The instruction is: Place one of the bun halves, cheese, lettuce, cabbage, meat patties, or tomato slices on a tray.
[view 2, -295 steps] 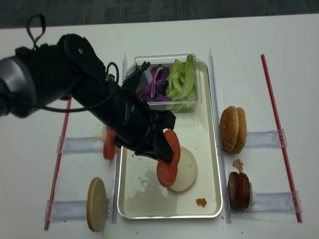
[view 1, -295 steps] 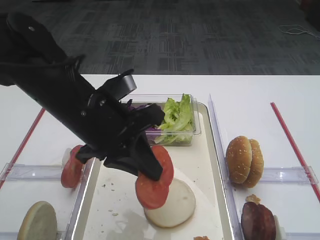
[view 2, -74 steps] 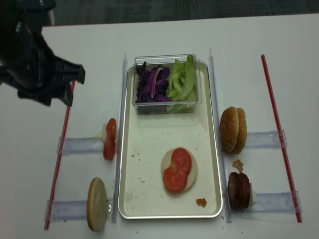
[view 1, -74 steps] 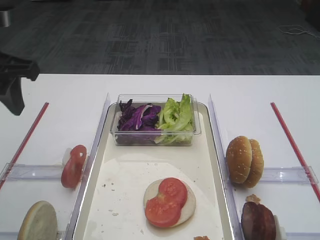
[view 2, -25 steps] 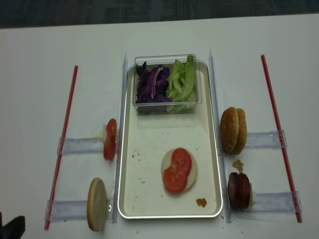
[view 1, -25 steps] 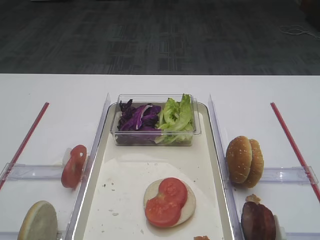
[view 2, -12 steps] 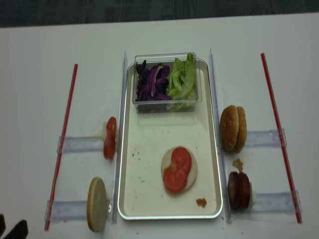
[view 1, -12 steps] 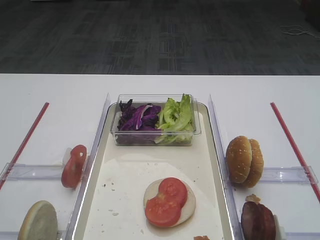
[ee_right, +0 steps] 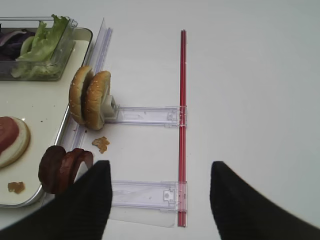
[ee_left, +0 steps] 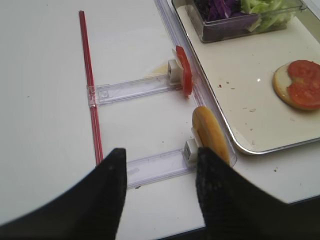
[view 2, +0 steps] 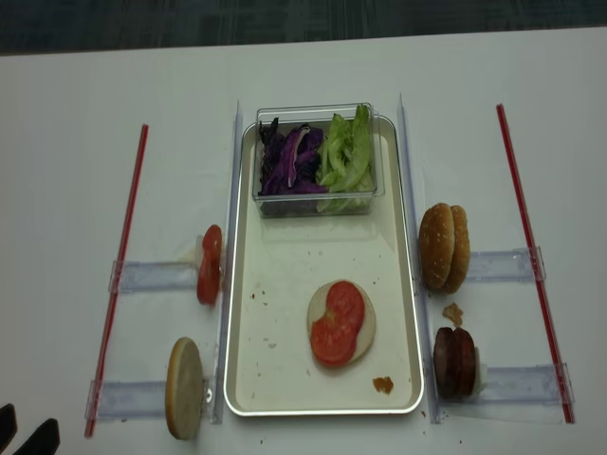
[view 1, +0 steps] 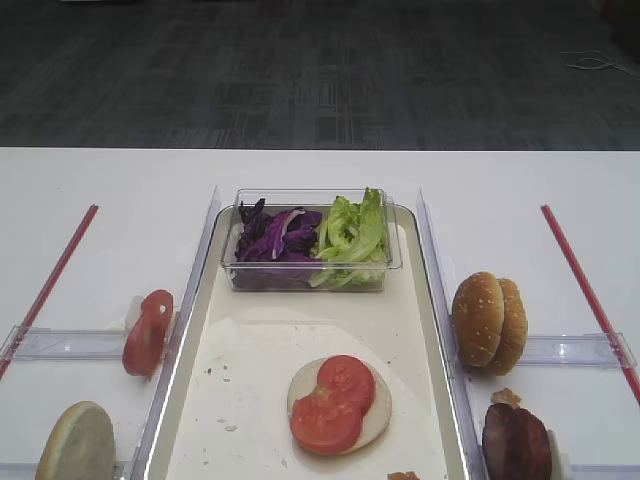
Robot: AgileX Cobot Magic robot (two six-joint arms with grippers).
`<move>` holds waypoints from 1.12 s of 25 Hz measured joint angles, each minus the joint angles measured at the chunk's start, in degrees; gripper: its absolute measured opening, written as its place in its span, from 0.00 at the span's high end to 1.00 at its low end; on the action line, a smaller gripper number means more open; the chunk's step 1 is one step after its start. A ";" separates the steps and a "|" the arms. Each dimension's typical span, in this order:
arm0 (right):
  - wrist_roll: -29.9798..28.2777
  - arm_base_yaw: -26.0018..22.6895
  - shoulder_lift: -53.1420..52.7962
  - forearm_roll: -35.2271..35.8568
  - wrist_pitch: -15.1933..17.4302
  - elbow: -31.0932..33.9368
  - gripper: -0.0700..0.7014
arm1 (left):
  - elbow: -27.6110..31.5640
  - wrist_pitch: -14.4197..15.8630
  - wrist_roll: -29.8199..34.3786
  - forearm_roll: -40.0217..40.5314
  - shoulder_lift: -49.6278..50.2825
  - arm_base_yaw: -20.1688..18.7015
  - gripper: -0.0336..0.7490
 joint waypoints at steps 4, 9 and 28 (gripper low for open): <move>0.00 0.00 0.00 0.00 -0.07 0.00 0.33 | 0.00 0.00 0.00 0.00 0.00 0.00 0.57; 0.00 0.00 0.00 0.00 -0.07 0.00 0.33 | 0.00 0.00 0.00 0.00 0.00 0.00 0.57; 0.00 0.00 0.00 0.00 -0.07 0.00 0.33 | 0.24 0.00 0.00 0.59 0.00 0.28 0.57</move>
